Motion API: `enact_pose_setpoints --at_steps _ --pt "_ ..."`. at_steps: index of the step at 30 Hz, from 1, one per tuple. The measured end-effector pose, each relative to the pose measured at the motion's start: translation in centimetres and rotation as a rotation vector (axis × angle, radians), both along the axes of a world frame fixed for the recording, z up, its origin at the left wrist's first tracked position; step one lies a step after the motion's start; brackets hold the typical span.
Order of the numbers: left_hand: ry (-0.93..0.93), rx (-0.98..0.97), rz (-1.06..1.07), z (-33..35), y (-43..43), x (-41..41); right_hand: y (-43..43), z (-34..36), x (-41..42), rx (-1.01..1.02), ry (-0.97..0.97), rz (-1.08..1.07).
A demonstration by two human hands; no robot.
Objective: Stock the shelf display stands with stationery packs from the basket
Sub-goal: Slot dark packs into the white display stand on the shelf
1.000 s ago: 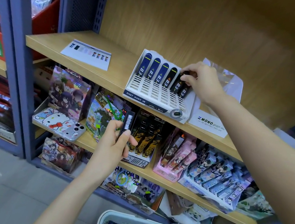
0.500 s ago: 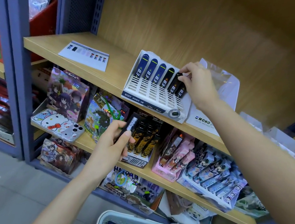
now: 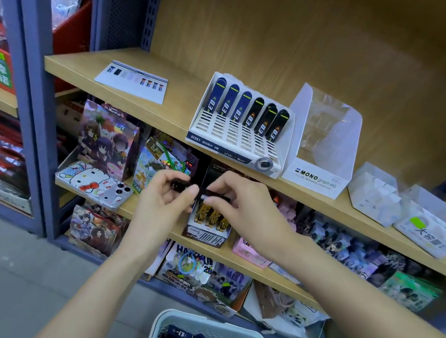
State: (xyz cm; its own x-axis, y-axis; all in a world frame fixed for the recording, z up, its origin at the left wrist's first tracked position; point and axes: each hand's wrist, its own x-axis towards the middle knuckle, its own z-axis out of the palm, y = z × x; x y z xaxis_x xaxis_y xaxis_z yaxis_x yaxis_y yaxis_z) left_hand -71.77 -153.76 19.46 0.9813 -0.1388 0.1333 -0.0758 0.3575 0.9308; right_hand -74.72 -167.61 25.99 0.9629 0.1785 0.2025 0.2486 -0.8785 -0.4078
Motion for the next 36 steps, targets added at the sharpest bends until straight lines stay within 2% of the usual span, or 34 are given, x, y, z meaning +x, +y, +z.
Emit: enact_pose_setpoints --at_steps 2,4,10,15,20,22,25,28,30,32,36 --pt "0.097 -0.116 -0.027 0.1 -0.3 -0.1 0.1 -0.6 -0.9 -0.04 -0.02 -0.018" --pt "0.117 -0.148 -0.029 0.0 -0.5 -0.1 0.1 -1.2 -1.7 -0.059 -0.031 -0.014" --pt "-0.07 0.032 -0.135 0.1 0.0 -0.7 0.1 -2.0 -3.1 0.132 0.038 -0.094" --pt "-0.22 0.176 -0.069 0.5 -0.4 -1.7 -0.3 -1.7 -3.3 0.191 0.078 -0.134" --pt "-0.444 0.4 0.058 1.8 -0.4 -0.3 -2.1 1.0 -3.5 0.068 0.148 -0.151" --pt "-0.523 0.502 0.097 3.0 -0.2 1.0 -2.9 2.8 -3.3 0.143 0.106 -0.185" --pt "-0.692 0.766 0.16 5.0 -0.5 2.9 -4.1 5.3 -1.4 0.285 -0.043 -0.233" --pt "-0.848 1.126 0.158 6.1 -1.4 4.4 -5.1 6.7 2.2 0.278 -0.256 -0.275" --pt "-0.894 1.3 0.13 5.9 -1.9 5.0 -5.6 7.3 4.7 0.242 -0.364 -0.294" --pt "-0.924 1.354 0.133 5.4 -2.1 5.2 -5.9 7.5 6.9 0.223 -0.403 -0.303" --pt "-0.948 1.314 0.173 5.0 -1.9 5.2 -6.3 7.2 9.8 0.101 -0.376 -0.288"
